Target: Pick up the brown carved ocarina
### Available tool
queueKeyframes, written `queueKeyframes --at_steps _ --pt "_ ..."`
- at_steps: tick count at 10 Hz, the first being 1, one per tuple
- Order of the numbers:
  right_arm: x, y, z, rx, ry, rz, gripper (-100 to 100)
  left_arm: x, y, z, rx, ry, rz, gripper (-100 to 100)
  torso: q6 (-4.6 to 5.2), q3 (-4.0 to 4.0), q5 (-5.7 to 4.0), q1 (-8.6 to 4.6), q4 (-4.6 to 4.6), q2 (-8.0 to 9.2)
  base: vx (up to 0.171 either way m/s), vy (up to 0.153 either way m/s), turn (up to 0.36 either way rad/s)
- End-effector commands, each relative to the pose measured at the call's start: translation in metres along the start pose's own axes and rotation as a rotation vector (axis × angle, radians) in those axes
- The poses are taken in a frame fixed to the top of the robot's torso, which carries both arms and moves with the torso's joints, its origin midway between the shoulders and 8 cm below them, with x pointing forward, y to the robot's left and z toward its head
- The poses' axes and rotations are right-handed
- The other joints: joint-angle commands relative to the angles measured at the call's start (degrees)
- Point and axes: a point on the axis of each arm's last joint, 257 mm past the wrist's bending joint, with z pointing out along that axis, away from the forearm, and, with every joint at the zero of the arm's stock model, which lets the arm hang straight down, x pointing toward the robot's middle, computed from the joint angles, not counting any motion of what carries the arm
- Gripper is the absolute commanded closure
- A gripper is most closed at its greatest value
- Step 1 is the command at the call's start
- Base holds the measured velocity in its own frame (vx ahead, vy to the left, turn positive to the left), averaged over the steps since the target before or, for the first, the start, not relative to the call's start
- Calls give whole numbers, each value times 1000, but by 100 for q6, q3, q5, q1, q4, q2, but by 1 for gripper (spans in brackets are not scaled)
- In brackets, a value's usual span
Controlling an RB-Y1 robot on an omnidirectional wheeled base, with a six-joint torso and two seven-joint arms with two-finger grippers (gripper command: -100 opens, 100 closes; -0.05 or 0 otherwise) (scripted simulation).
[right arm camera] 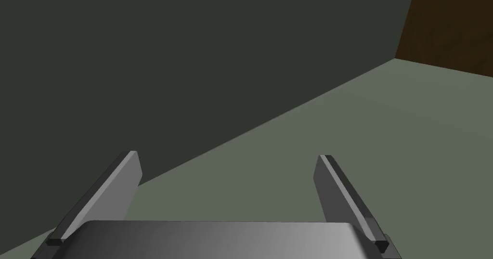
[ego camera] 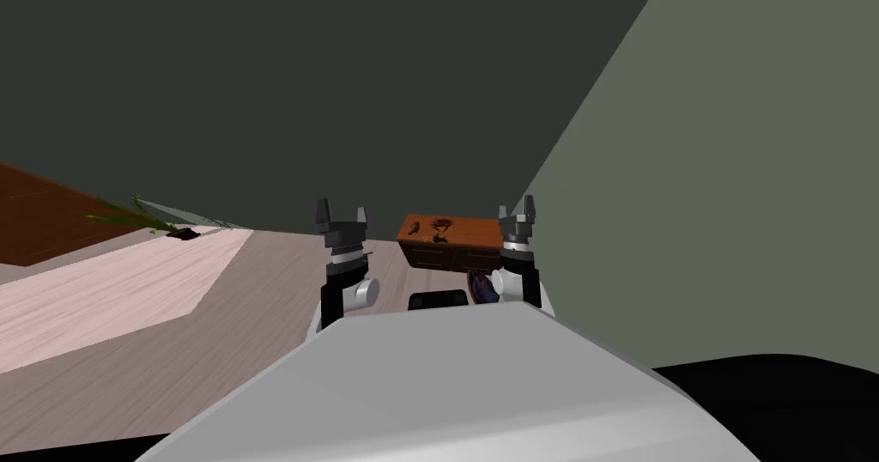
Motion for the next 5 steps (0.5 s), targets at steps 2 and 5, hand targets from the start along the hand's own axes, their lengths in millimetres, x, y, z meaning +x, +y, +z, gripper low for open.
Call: queueKeyframes --at_steps 2,5 --pt "4 -14 -5 40 55 -74 -100 0 0 0 0 0 0 0 -1 -3 1 8 -1 -6 30 42 56" --pt "6 -37 -14 102 113 -185 -100 0 0 0 0 0 0 0 -1 -12 8 34 -5 -20 56 89 71"
